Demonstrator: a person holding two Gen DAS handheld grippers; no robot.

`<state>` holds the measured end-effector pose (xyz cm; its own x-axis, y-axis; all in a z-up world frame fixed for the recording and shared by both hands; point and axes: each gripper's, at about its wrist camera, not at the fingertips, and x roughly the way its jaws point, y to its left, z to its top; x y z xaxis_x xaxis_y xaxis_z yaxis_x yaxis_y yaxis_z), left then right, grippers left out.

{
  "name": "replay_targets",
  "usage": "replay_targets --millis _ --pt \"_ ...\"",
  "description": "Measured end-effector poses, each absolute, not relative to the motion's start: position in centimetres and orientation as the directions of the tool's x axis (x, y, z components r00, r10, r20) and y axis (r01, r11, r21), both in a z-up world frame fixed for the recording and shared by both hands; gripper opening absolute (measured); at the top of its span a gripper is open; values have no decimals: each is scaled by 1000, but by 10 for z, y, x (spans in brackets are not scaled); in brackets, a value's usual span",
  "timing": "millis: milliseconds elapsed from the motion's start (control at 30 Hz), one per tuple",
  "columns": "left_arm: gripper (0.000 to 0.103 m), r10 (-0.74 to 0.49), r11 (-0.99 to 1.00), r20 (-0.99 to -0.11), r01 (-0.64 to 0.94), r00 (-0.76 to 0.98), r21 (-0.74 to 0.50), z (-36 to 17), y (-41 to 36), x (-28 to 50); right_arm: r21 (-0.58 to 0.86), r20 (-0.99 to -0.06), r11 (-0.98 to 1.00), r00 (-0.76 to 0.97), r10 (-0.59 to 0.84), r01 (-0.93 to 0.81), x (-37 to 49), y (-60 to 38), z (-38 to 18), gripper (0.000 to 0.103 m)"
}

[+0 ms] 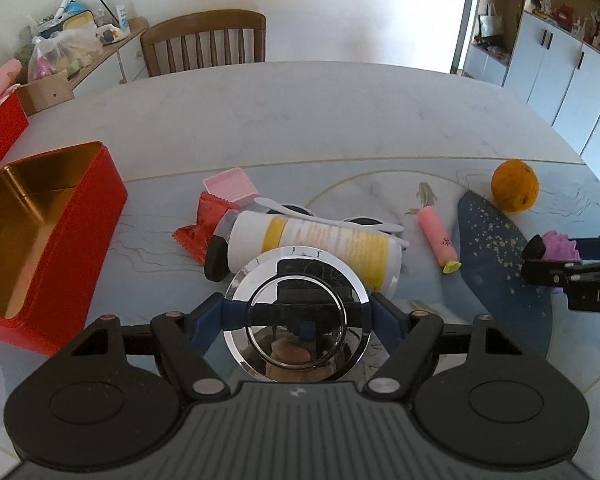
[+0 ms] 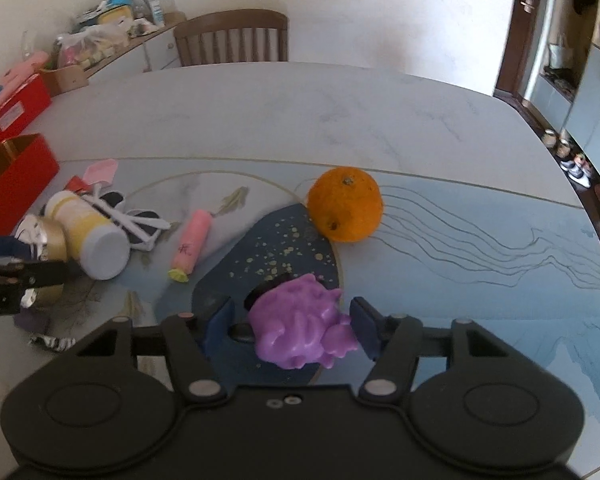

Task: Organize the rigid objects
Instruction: 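Grasp the silver lid with the left gripper while the right grasps the purple spiky toy, then carry both items to the red tin and release them inside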

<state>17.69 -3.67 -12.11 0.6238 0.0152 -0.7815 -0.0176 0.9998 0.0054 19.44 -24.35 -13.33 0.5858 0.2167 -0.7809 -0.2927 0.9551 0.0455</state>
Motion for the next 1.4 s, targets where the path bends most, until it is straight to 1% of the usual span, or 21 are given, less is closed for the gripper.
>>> replay_targets --millis 100,333,467,700,1100,1400 --pt "77 22 1000 -778 -31 627 4 -115 -36 173 41 -774 951 592 224 -306 189 -242 -127 63" --pt "77 47 996 -770 -85 636 -9 -90 -26 160 95 -736 920 595 322 -380 175 -236 -92 63" --pt "77 49 994 -768 -109 639 -27 -74 -14 149 99 -707 893 601 374 -439 165 -221 -71 63" --pt "77 69 991 -754 -132 654 -24 -50 12 138 99 -671 841 588 451 -533 155 -184 -41 63" --pt "77 39 994 -730 -101 682 -41 -23 95 142 71 -646 774 563 516 -629 152 -77 -17 63" --pt "77 60 993 -730 -117 681 -28 -18 170 162 73 -639 746 543 544 -662 158 6 -15 63"
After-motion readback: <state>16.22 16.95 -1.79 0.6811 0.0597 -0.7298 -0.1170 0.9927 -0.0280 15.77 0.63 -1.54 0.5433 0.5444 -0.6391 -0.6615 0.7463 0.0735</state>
